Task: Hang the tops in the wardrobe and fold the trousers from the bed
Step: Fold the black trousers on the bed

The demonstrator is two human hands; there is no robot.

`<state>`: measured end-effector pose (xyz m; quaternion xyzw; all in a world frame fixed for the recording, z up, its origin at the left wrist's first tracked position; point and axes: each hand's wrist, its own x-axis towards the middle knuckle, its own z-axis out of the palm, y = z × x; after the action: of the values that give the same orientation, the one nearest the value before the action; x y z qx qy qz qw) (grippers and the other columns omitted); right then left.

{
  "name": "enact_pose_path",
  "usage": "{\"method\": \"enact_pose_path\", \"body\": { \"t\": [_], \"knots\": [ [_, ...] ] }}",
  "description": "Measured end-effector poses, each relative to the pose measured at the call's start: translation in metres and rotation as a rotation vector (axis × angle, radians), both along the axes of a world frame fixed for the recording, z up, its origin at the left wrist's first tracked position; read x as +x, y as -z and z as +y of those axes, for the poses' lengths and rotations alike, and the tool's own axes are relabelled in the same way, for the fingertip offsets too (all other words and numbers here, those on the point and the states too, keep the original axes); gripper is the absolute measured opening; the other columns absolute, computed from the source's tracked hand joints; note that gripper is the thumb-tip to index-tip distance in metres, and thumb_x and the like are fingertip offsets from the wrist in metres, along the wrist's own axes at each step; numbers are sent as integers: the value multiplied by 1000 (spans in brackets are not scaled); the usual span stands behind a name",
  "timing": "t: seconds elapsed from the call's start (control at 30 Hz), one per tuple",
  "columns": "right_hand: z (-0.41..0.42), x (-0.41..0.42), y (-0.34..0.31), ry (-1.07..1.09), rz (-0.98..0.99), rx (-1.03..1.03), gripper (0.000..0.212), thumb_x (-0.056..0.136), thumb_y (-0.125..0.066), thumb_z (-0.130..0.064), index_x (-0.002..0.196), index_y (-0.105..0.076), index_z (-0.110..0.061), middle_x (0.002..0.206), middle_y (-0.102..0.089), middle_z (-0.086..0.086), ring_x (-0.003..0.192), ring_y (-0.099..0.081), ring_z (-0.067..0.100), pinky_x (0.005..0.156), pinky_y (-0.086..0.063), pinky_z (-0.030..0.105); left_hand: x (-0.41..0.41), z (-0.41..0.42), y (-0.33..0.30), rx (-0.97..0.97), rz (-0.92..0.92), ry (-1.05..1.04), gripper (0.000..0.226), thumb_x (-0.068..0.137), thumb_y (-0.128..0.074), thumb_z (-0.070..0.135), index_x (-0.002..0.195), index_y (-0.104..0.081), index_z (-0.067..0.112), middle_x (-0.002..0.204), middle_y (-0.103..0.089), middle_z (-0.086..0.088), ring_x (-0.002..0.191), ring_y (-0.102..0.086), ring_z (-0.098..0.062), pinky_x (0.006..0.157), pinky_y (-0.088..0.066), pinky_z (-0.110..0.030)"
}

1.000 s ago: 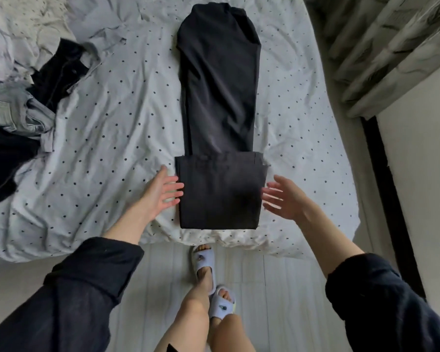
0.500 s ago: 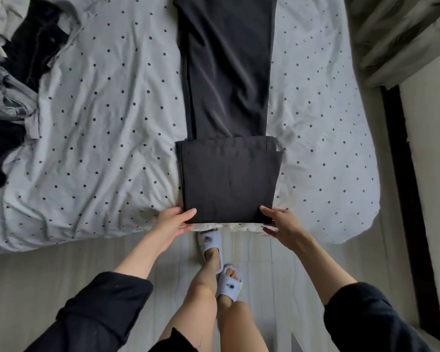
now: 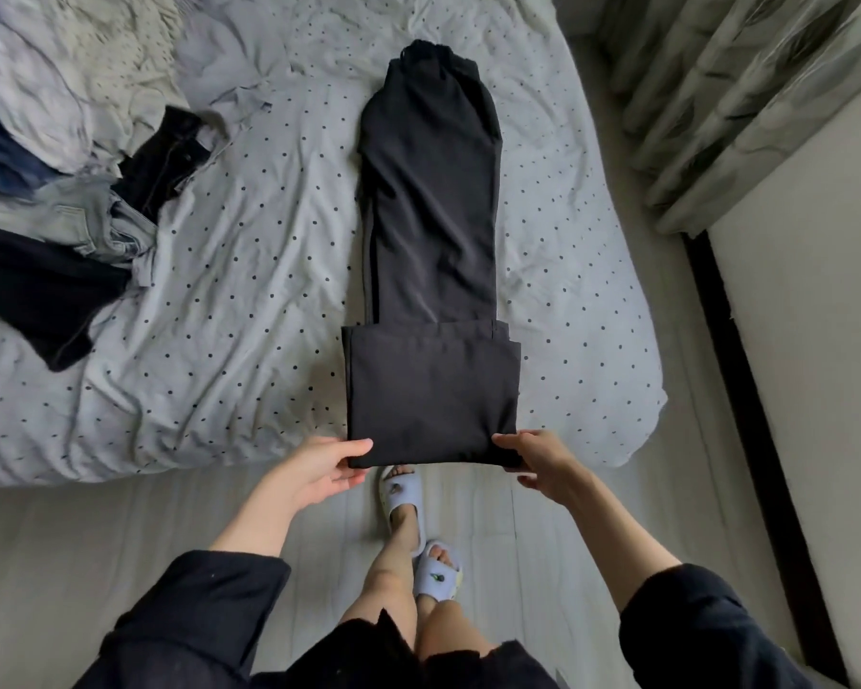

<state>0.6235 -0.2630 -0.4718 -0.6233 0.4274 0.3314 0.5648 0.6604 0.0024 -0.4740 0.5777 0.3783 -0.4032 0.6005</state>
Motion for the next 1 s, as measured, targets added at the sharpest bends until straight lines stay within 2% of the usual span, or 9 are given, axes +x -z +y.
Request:
{"method": "enact_pose_path", "body": {
  "t": [0.17,0.27,0.43,0.53,0.67,0.73,0.8,0.9,1.0],
  "knots": [
    [-7,-26,-28,-40,127,18,16,86,-64,-19,81,-51,-12,70,-54,2,59,-52,14,61,-37,26,-20,0,-20,-38,104,78,10,81,-68,2,86,-60,4,78,-62,-11,70,-58,-22,63,-53,-30],
    [-12,-13,-41,-10,133,37,19,85,-65,-21,77,-49,-14,67,-51,1,55,-48,12,54,-33,24,-5,-5,-32,-74,79,65,8,83,-66,4,87,-59,6,81,-59,-10,69,-56,-20,61,-52,-29],
    [-24,52,-59,89,51,61,20,84,-65,-25,78,-51,-13,63,-52,1,52,-47,11,49,-32,23,68,-23,-50,-111,10,-53,8,88,-60,10,86,-55,5,79,-56,-12,69,-54,-20,52,-54,-26],
    [-32,108,-68,186,15,121,26,85,-61,-30,69,-50,-14,56,-56,-1,48,-49,10,50,-33,23,128,-37,-56,-122,-53,-62,19,92,-57,22,87,-56,4,82,-58,-12,74,-56,-20,63,-51,-31],
    [-41,169,-66,340,-102,114,32,94,-49,-42,86,-58,-12,84,-65,2,74,-60,15,62,-43,27,197,-47,-47,-119,-168,-64,29,95,-51,34,99,-60,6,92,-63,-5,83,-61,-18,71,-50,-30],
    [-41,186,-51,365,-119,-32,29,95,-51,-35,101,-60,-8,93,-63,6,80,-59,19,65,-46,30,216,-47,-29,10,-151,-5,26,94,-55,26,109,-60,5,89,-63,-4,78,-61,-17,69,-49,-28],
    [-39,183,-31,314,-69,-176,26,94,-54,-27,106,-60,-4,103,-64,11,91,-60,25,76,-47,36,211,-43,-6,135,-97,90,32,91,-59,18,118,-57,2,89,-61,-5,78,-59,-18,68,-48,-28],
    [-35,164,1,251,77,-198,30,91,-60,-24,108,-58,0,120,-58,17,112,-52,31,94,-43,44,188,-37,25,186,78,182,48,90,-62,19,131,-45,-1,124,-53,-14,112,-53,-27,90,-44,-36],
    [-27,146,24,269,206,-64,45,87,-66,-30,120,-52,-2,128,-51,11,119,-48,29,90,-44,42,167,-37,44,108,239,154,63,86,-66,23,136,-38,-3,141,-41,-19,128,-43,-28,93,-41,-39]
  ]
}}
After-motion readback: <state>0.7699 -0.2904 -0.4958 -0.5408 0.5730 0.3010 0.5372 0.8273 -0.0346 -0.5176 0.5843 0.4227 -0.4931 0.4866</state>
